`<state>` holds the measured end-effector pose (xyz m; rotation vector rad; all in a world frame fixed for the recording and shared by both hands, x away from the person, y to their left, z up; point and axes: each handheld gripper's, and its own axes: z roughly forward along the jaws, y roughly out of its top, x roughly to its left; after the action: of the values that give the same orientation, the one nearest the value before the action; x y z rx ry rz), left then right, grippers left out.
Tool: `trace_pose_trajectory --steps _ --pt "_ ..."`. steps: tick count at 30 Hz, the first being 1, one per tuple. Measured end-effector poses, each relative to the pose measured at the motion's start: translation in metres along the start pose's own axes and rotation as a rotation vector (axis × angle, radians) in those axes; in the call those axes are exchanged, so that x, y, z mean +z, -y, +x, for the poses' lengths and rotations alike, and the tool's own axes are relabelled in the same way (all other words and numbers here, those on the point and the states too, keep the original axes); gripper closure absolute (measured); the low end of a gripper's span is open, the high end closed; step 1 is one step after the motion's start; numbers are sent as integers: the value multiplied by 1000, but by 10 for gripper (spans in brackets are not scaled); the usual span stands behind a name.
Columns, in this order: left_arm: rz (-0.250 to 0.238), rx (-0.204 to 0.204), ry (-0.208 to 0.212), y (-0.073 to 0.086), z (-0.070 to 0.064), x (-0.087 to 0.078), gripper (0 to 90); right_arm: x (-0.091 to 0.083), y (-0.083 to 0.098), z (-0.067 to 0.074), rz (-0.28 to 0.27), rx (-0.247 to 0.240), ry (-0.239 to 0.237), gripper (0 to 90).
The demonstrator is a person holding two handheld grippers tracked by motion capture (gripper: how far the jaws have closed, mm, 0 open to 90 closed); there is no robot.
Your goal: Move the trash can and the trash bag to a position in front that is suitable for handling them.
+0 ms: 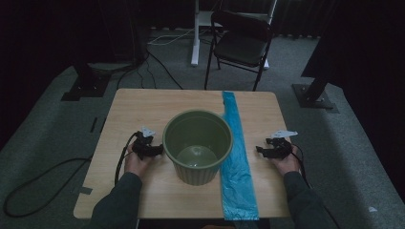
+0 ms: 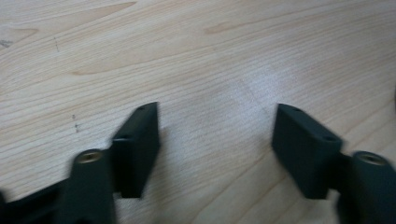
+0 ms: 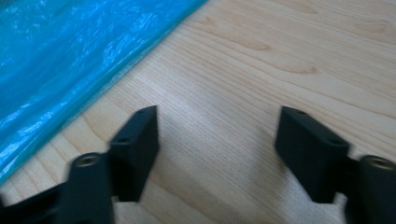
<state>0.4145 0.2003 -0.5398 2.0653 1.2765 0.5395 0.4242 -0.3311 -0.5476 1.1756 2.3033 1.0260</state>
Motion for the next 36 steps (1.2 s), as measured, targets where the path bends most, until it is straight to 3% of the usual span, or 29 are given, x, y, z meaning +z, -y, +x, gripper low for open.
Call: trace_pose_trajectory --steps 2,4,6,9,12,13,14,16,19,20,25,29,36 --pt "5 3 4 0 2 -1 418 -2 0 3 2 9 7 468" --pt "7 6 8 0 3 -1 424 -2 0 3 2 9 7 468" --pt "21 14 15 -1 3 -3 441 -5 -3 8 23 5 -12 592" --pt "44 20 45 0 3 -8 543 -6 -7 13 26 -10 -33 617" --pt "35 35 129 -1 1 -13 556 -9 -13 20 10 -24 -62 623" --pt "21 36 153 -2 0 -16 556 -11 -15 23 10 -29 -79 623" --pt "5 37 183 -3 -1 -19 556 -13 -20 29 4 -52 -125 624" --pt "-25 52 235 -4 -5 -27 556 -14 -23 34 2 -74 -138 620" --pt "-59 93 275 -5 -10 -39 554 -17 -33 51 -16 -133 -205 585" --pt "-70 100 289 -5 -12 -43 554 -17 -33 51 -16 -133 -205 585" --pt "-122 128 325 -1 -18 -67 543 -22 -50 73 -50 -191 -270 562" --pt "-133 165 331 3 -24 -80 539 -24 -58 83 -85 -198 -312 549" --pt "-146 191 353 -1 -36 -82 540 -24 -73 110 -101 -260 -370 548"
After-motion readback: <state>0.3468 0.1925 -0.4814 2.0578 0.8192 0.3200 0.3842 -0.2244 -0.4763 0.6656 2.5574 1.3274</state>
